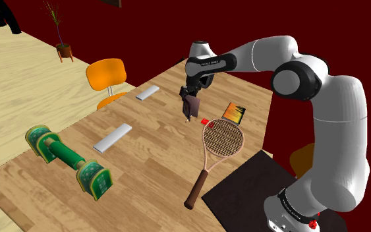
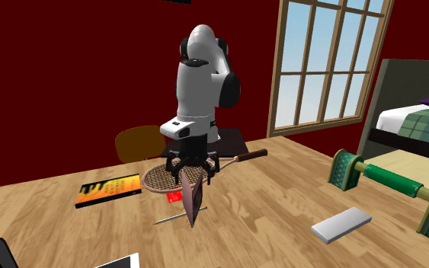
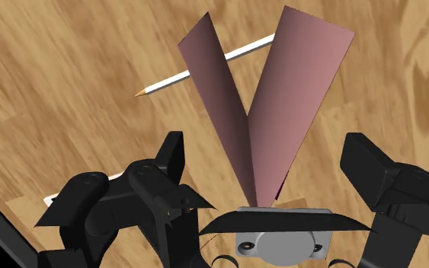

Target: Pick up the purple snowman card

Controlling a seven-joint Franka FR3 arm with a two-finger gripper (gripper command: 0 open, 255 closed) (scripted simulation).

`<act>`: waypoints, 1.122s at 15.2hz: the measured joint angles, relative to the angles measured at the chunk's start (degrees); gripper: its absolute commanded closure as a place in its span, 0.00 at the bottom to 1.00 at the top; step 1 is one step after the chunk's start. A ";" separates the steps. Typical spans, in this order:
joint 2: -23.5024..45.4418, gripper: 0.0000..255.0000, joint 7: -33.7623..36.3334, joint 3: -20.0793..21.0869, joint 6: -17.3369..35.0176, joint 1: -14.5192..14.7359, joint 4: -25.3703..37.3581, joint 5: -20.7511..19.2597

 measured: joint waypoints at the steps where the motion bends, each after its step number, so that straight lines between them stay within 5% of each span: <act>1: 0.43 0.00 -0.02 0.00 0.48 -0.03 -0.05 0.00; 3: 1.11 0.00 -0.11 -0.02 1.59 -0.15 -0.47 0.01; 4: 1.37 1.00 -0.10 -0.01 1.75 -0.15 -0.39 0.02; 17: 0.77 1.00 -0.03 0.01 0.77 -0.05 0.02 0.01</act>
